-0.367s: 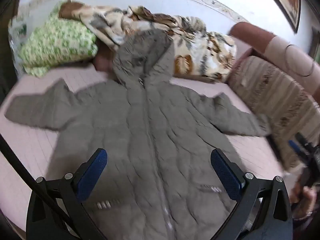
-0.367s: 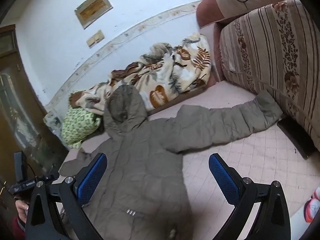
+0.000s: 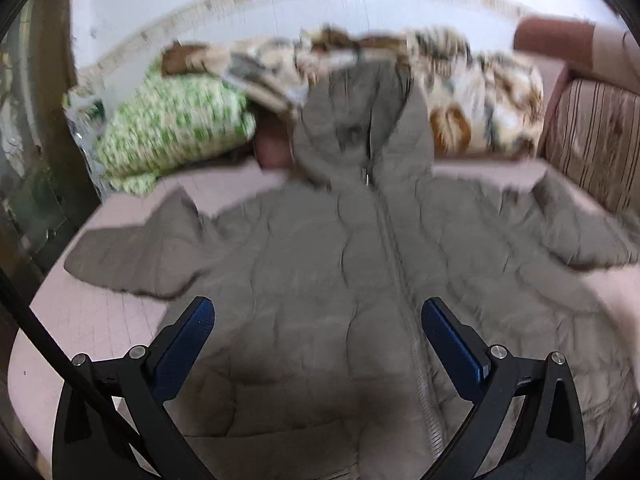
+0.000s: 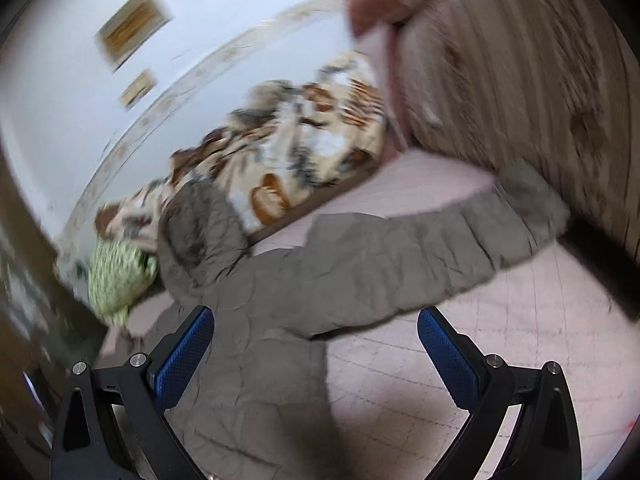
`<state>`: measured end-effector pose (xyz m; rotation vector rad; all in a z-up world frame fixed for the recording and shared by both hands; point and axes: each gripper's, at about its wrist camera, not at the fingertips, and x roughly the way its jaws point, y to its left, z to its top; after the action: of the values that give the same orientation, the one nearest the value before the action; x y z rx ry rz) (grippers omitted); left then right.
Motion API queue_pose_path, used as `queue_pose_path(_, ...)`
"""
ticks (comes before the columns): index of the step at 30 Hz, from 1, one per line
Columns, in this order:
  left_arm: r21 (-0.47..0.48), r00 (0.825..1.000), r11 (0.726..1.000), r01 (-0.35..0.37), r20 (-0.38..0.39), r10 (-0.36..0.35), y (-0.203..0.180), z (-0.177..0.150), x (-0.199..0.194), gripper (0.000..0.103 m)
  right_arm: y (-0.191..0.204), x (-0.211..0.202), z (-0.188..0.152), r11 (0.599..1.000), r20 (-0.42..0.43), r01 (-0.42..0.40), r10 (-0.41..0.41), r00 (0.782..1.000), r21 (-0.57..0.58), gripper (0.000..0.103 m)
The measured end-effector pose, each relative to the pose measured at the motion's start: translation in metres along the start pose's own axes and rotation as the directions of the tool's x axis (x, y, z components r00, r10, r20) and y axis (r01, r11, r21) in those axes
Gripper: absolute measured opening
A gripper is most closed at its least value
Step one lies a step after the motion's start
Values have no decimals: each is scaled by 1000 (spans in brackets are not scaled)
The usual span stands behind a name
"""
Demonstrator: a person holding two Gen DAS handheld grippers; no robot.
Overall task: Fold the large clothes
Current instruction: 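Reach the right tool to the jacket sleeve cuff and close on it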
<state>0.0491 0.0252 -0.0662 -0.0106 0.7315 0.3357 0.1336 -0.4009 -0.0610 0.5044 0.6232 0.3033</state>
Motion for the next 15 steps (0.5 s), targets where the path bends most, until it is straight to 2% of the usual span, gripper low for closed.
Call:
queue_pose_path(1,-33,1000,999,21,-8,-21,5,1,3,103,-16,3,5,999,6,7,-8,1000,42,102)
queue_pose_path(2,-67,998,996,53,-29,-55,10,3,4,103,-31,5,11,996,14,25,-26,1000,81,95)
queue_pose_path(3,-92,996,993,74,-36,-78,13,4,4,103,-44,5,17,993,18,44,-47,999,110,80)
queue_pose_path(4,-108,994,989,97,-46,-103,14,5,5,103,-60,5,22,987,28,73,-78,997,146,73)
queue_pose_path(6,-120,989,985,126,-55,-134,13,5,5,103,-91,1,32,967,51,112,-127,991,231,70)
queue_pose_path(10,-73,991,990,120,-48,-124,0,3,5,103,-142,3,47,927,56,189,-218,974,325,70)
queue_pose_path(11,-82,993,990,112,-38,-115,0,-2,-1,103,-153,6,51,917,47,207,-236,971,340,68)
queue_pose_path(12,-125,986,981,150,-49,-157,3,2,-2,103,-161,9,53,911,45,218,-249,968,349,66)
queue_pose_path(13,-129,986,980,153,-48,-160,3,2,-2,103,-169,12,56,902,45,236,-269,962,361,64)
queue_pose_path(15,-129,984,979,159,-57,-167,1,2,-1,103,-184,16,55,893,49,241,-280,959,380,50)
